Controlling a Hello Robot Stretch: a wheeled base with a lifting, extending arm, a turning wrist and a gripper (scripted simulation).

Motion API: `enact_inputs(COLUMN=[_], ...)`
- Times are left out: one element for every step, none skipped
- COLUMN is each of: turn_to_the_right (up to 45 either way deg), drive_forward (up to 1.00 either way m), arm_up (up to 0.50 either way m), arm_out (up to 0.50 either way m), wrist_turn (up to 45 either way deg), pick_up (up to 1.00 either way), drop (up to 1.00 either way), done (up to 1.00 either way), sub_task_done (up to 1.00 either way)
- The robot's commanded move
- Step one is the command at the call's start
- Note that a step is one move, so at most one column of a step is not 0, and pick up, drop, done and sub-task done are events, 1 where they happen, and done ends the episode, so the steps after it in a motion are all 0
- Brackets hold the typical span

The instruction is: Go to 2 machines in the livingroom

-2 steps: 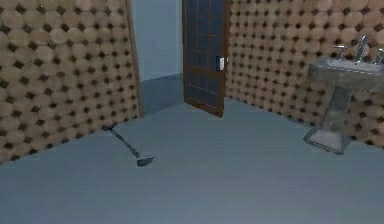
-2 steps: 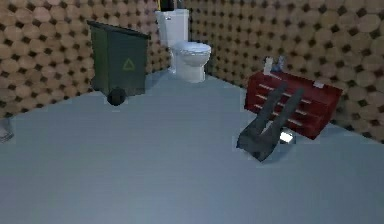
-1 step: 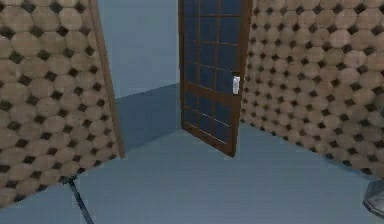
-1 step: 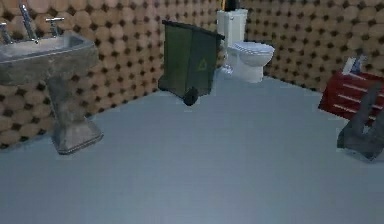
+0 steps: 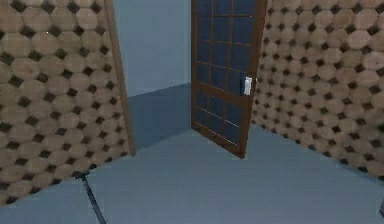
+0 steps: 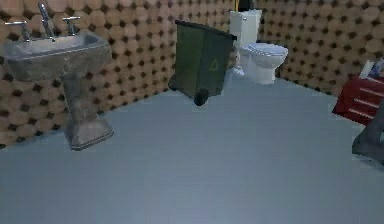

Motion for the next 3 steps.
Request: enact_inputs(turn_to_the_right=[0.0,-12.0,0.0], drive_forward=[1.0,0.0,1.0], arm_up=[0.0,0.0,0.0], arm_out=[0.0,0.0,0.0], wrist_turn=[0.0,0.0,0.0], pick_up=[0.0,0.0,0.0], drop=[0.0,0.0,0.0], done=[0.0,0.0,0.0], sub_task_done=[0.0,0.0,0.0])
